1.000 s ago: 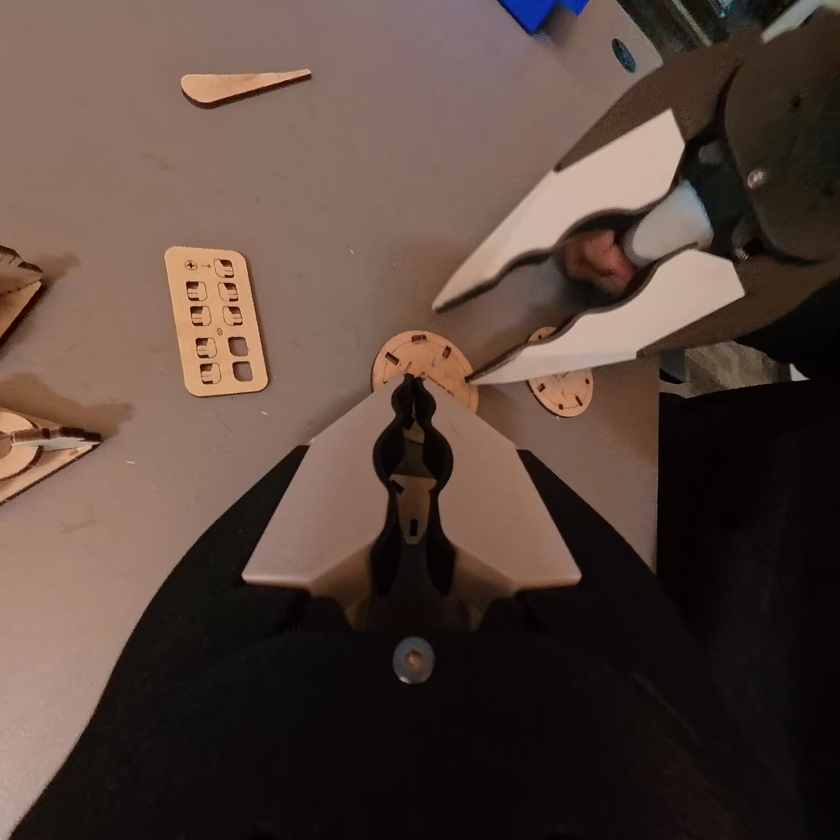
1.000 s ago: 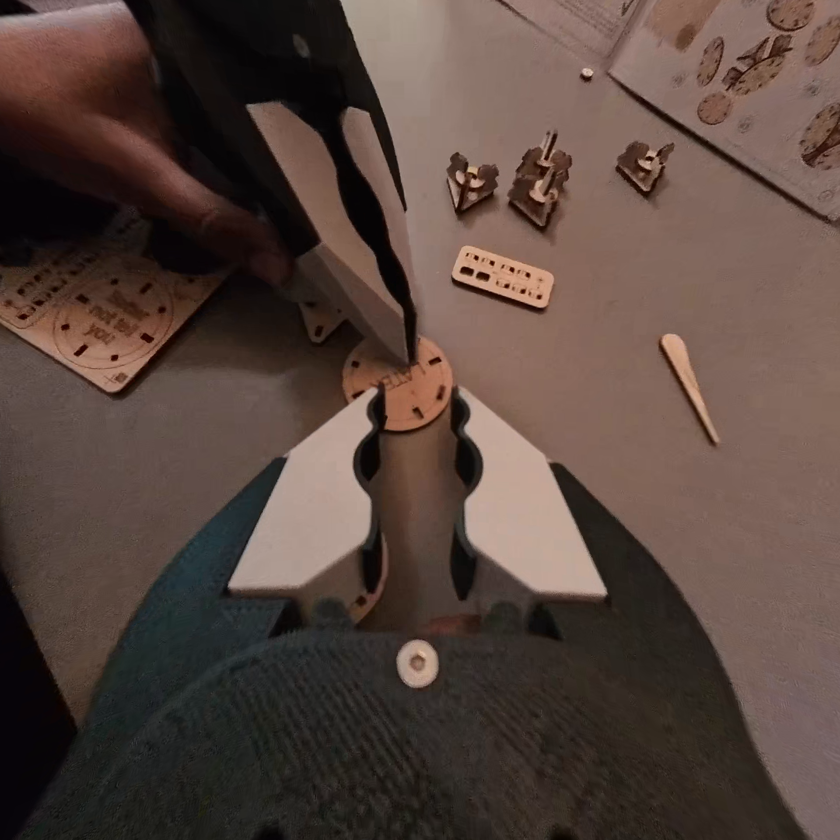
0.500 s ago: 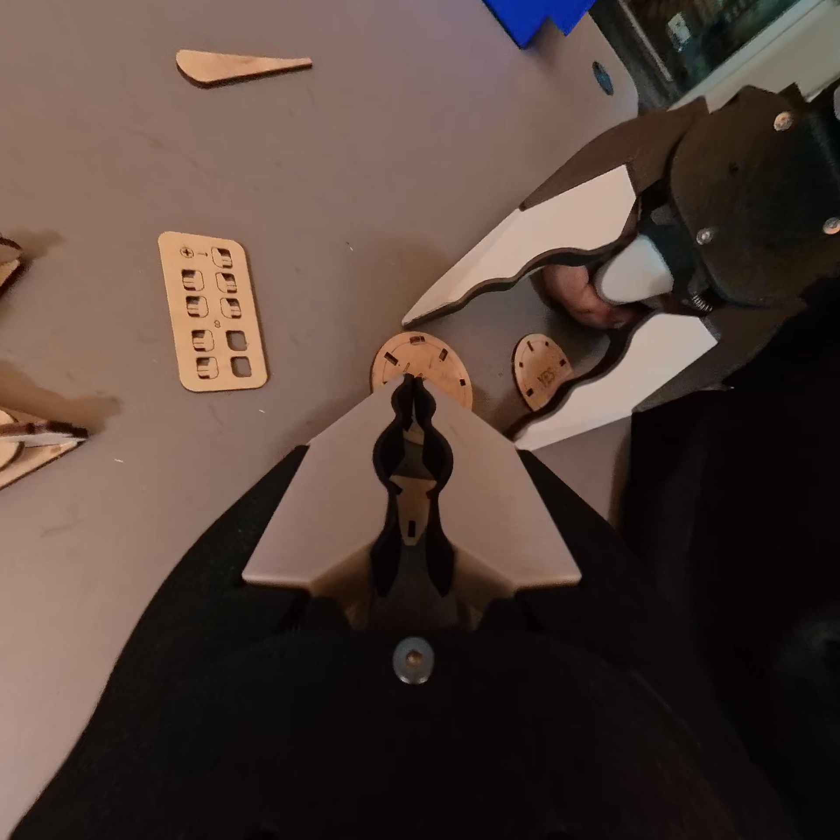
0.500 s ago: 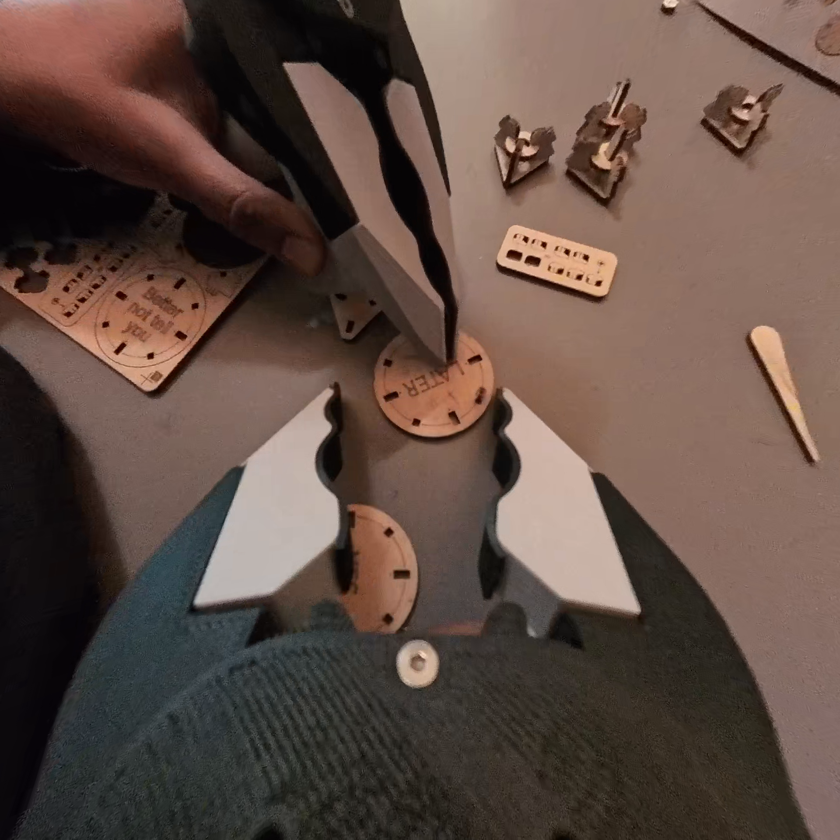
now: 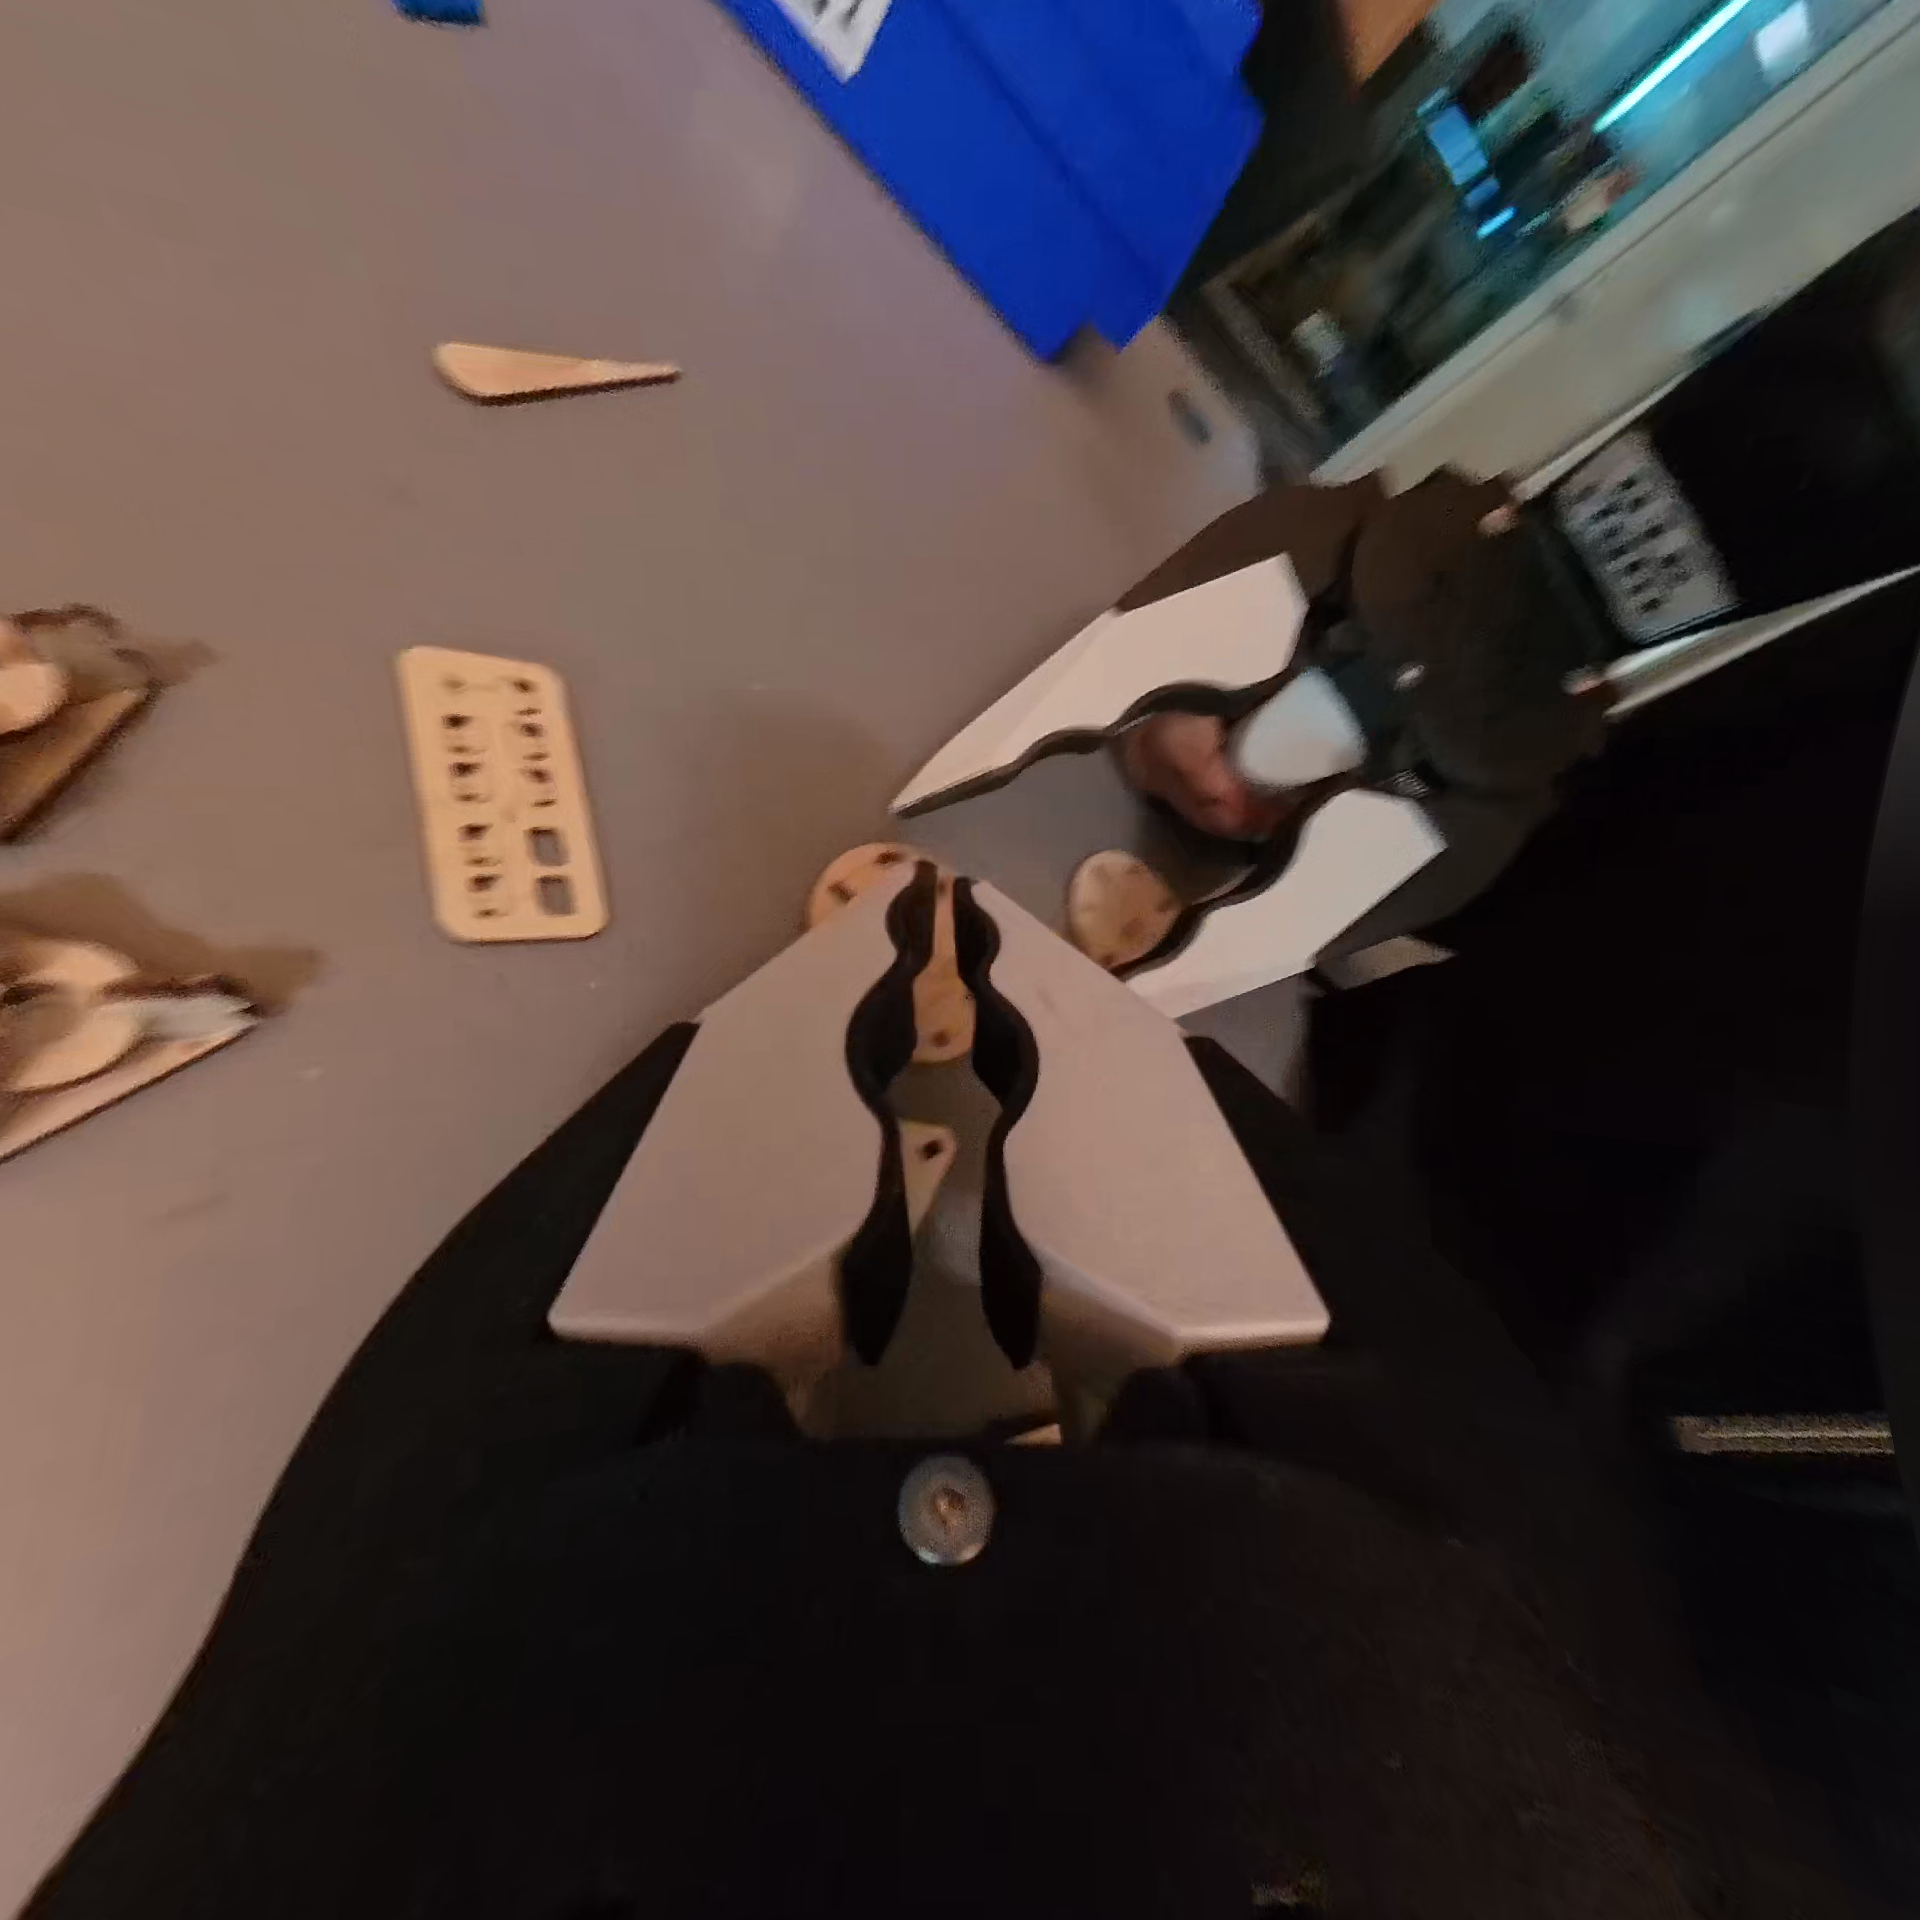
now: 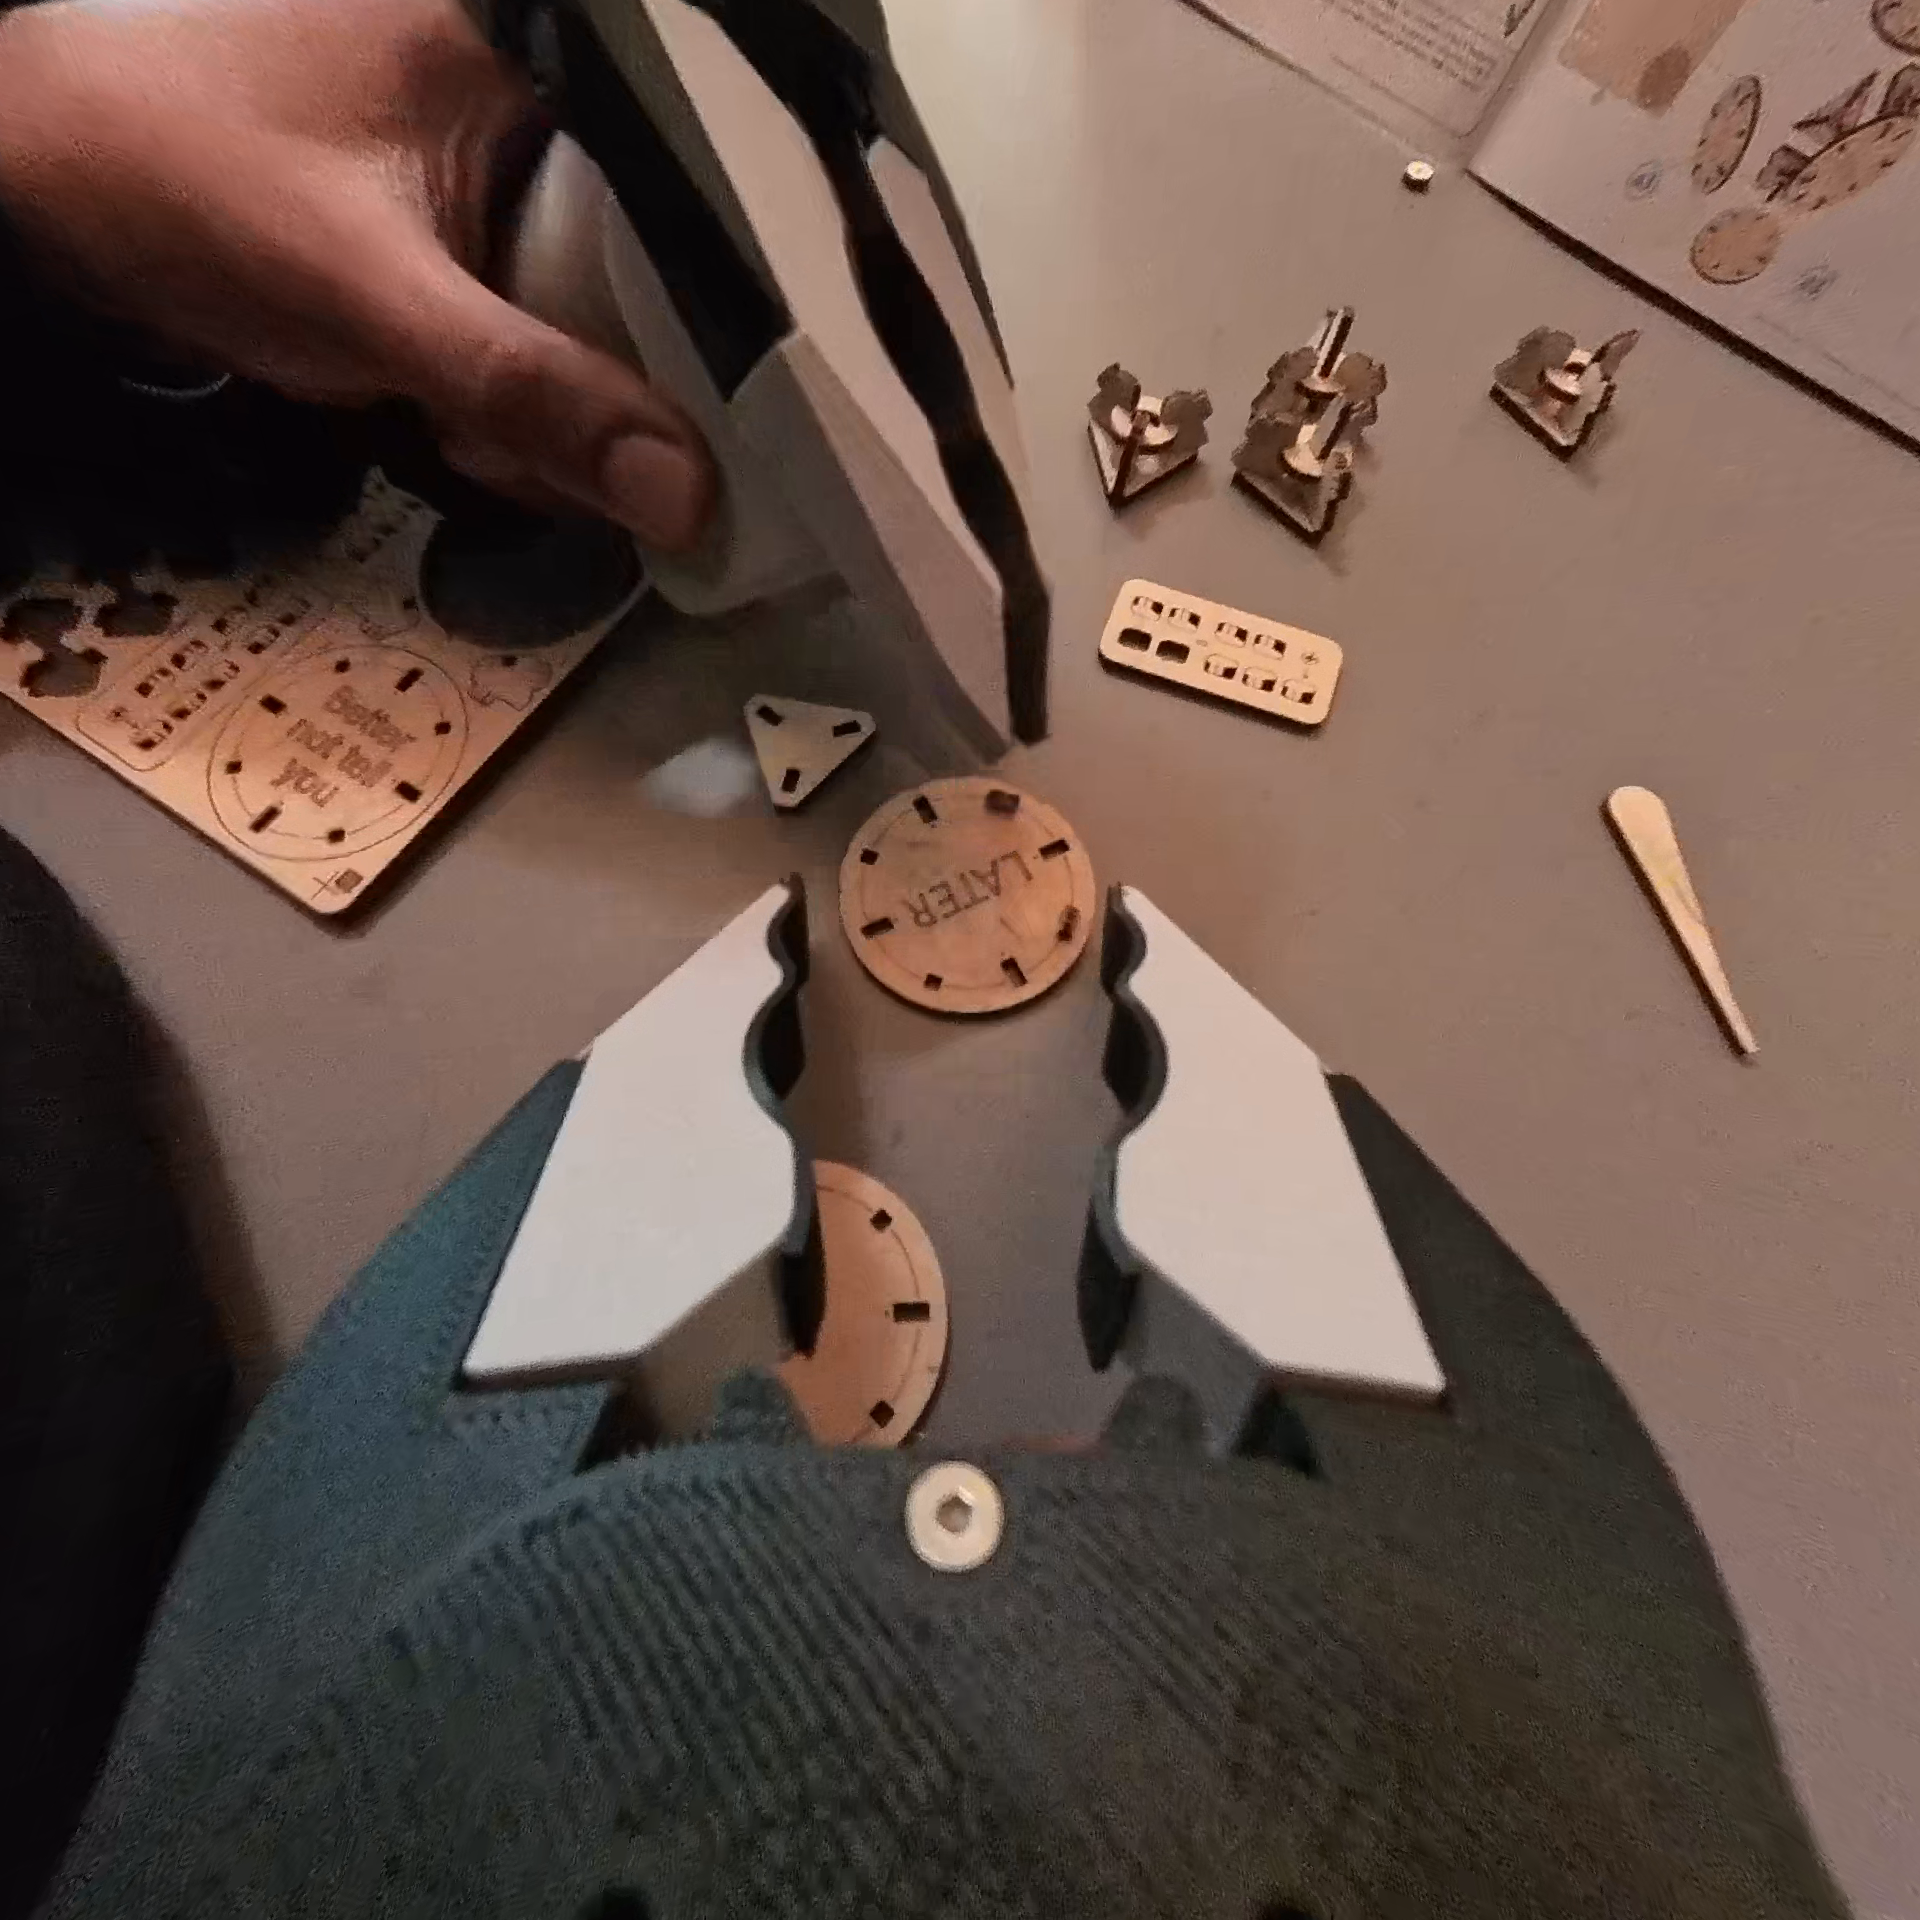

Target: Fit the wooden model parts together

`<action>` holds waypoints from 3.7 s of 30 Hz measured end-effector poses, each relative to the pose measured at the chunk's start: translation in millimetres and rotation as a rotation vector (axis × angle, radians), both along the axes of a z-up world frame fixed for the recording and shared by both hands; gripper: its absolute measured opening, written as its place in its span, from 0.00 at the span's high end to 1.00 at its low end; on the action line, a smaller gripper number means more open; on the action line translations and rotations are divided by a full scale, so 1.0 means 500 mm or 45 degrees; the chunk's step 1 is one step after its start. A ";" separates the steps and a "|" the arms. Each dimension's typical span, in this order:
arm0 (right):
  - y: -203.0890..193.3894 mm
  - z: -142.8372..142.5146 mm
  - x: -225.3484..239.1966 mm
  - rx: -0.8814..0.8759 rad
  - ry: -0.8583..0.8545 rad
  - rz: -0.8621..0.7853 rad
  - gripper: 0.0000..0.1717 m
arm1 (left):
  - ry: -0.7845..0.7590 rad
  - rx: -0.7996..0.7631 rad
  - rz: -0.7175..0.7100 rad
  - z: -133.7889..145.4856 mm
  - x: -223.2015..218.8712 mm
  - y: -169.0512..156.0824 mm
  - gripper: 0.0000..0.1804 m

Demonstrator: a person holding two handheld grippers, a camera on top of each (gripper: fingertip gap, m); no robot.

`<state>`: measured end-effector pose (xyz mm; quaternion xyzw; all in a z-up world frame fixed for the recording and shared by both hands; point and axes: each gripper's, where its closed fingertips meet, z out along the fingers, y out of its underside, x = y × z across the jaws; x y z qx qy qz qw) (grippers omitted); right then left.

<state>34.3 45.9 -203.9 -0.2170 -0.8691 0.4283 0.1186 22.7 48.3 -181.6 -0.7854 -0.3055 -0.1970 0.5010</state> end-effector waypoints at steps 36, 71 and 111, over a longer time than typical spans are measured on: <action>0.008 -0.012 -0.014 0.052 -0.012 -0.063 0.71 | 0.306 -0.378 -0.199 -0.064 0.030 -0.015 0.89; 0.004 -0.010 0.043 0.022 -0.047 -0.047 0.62 | 0.153 -0.329 -0.220 -0.064 0.057 -0.003 0.95; 0.015 -0.019 0.036 0.064 -0.042 -0.069 0.74 | 0.131 -0.313 -0.244 -0.065 0.068 0.004 0.96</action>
